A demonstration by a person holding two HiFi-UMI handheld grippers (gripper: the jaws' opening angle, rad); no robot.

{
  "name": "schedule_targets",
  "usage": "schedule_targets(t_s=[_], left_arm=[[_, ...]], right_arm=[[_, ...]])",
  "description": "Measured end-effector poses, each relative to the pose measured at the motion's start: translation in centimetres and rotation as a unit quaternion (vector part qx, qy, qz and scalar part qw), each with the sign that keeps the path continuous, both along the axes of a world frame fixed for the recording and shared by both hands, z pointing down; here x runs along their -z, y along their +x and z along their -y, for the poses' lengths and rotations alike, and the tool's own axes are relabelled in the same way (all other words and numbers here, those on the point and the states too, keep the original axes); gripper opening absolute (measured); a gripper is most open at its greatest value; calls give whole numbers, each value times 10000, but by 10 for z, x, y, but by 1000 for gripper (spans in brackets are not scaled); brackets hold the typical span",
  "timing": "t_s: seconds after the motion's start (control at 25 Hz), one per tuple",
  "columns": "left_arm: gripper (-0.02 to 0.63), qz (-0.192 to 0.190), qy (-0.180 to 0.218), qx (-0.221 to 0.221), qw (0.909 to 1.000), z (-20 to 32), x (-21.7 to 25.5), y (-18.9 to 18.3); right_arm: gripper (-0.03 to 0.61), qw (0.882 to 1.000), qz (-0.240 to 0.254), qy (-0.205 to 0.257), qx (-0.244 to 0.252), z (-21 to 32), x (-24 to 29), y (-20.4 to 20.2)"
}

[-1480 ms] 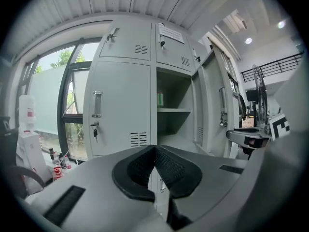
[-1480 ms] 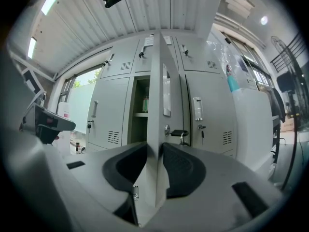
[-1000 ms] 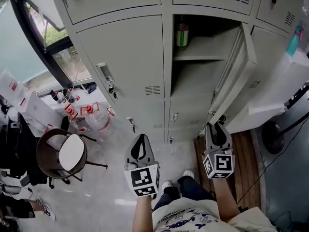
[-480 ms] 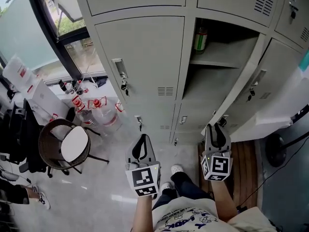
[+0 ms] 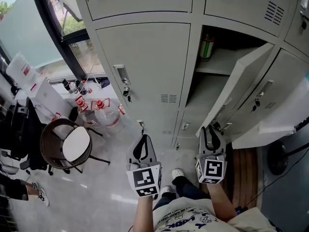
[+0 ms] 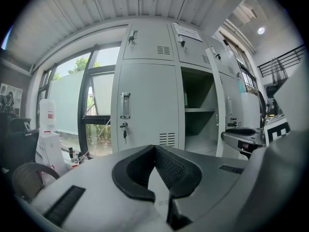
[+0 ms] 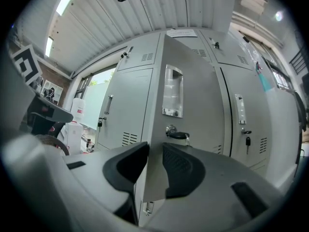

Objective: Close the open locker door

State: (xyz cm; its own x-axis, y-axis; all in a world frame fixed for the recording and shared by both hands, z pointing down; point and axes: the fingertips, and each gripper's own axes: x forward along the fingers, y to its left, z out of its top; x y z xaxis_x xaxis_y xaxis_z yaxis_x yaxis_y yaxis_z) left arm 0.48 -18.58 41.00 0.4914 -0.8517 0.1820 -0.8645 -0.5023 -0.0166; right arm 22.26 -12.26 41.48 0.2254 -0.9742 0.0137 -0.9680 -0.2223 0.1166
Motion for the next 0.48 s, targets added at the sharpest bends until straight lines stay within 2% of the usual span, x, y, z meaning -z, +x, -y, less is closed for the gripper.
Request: schedule_targets(t_s=[0.24, 0.48], left_arm=[[5, 58, -124, 148, 9998, 10, -7, -3], [5, 23, -27, 276, 9996, 22, -5, -6]], right_arm=[[95, 9999, -91, 49, 131, 19, -1, -2], [95, 9997, -99, 47, 224, 36, -1, -4]])
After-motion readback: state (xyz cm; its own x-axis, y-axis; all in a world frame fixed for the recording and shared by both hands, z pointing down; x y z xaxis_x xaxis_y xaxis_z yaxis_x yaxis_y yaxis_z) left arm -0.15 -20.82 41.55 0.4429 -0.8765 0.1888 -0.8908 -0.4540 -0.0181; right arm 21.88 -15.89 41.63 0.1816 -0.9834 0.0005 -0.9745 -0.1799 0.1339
